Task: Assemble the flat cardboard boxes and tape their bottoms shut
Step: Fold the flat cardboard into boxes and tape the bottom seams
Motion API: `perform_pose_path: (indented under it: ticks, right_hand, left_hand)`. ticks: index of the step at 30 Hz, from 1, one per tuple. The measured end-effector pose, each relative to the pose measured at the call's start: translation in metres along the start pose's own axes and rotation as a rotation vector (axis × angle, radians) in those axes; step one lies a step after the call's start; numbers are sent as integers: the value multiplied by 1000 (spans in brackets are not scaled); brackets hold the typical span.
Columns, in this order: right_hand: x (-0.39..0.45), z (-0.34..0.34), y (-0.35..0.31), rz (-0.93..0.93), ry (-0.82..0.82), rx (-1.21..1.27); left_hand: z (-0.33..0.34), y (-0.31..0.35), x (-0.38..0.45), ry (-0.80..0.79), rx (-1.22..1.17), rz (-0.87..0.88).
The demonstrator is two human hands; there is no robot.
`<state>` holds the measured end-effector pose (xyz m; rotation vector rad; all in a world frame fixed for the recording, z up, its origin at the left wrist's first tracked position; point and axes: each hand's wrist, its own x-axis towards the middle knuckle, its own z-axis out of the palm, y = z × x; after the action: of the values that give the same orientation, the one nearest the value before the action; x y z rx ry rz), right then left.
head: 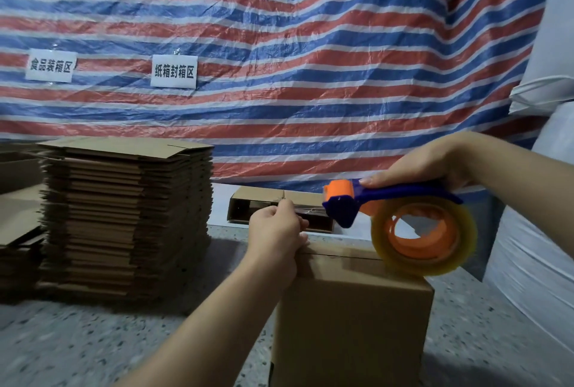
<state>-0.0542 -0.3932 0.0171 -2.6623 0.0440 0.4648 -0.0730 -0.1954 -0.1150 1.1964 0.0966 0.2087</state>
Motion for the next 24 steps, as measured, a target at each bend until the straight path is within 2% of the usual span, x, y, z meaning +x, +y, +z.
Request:
perform_pose_path:
  ticks: [7,11,15,24]
  right_hand:
    - [-1,8,-8,42,2,-93]
    - [0,15,-27,61,-36,-184]
    - [4,21,-44,68,-76,-270]
    - [10,28,-61,116,-116,-342]
  left_hand:
    - [-9,-2,-1,49,-105,52]
    - [-41,-8,3,-5,200,199]
    - [-64,-20,5,-39,257,110]
    - [-71,-39,10,14,310,116]
